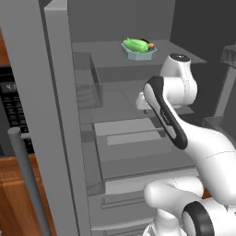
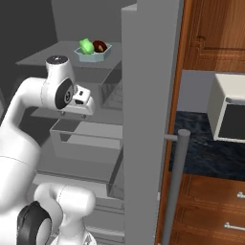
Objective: Place the tupperware containing the steak and corn meal in the microwave. Close the microwave door and press the start button to reheat the meal.
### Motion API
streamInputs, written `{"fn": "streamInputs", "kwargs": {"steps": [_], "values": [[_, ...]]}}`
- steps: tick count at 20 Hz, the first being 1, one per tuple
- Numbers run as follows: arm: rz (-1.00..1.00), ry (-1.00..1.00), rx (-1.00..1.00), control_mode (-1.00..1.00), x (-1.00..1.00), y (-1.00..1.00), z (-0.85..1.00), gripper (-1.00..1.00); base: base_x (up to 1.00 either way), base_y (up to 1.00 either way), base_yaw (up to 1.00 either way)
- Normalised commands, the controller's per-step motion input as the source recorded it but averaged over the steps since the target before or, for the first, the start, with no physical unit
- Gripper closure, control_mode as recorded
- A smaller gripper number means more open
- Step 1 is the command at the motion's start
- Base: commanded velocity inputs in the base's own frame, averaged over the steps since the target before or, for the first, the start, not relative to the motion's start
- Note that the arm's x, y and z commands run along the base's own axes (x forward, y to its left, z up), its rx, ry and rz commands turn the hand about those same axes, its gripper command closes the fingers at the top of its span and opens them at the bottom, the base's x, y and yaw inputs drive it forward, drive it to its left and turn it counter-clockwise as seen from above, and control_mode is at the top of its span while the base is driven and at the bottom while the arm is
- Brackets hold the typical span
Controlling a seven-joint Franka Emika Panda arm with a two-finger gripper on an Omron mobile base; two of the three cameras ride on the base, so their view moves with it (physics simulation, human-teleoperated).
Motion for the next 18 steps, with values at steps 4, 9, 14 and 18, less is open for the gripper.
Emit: {"fn": "streamInputs", "kwargs": {"steps": [4,9,14,18], "values": [[0.00,-0.21,0.00,-1.00,-0.22,0.00,0.31,-1.00,0.00,0.00,0.00],[-0.05,-0.39,0.00,-1.00,-0.44,-0.01,0.57,-1.00,0.00,0.00,0.00],[-0.11,-0.36,0.00,-1.00,-0.26,-0.11,0.75,-1.00,0.00,0.00,0.00],[-0.09,-0.18,0.03,-1.00,-0.03,-0.19,0.78,-1.00,0.00,0.00,0.00]]}}
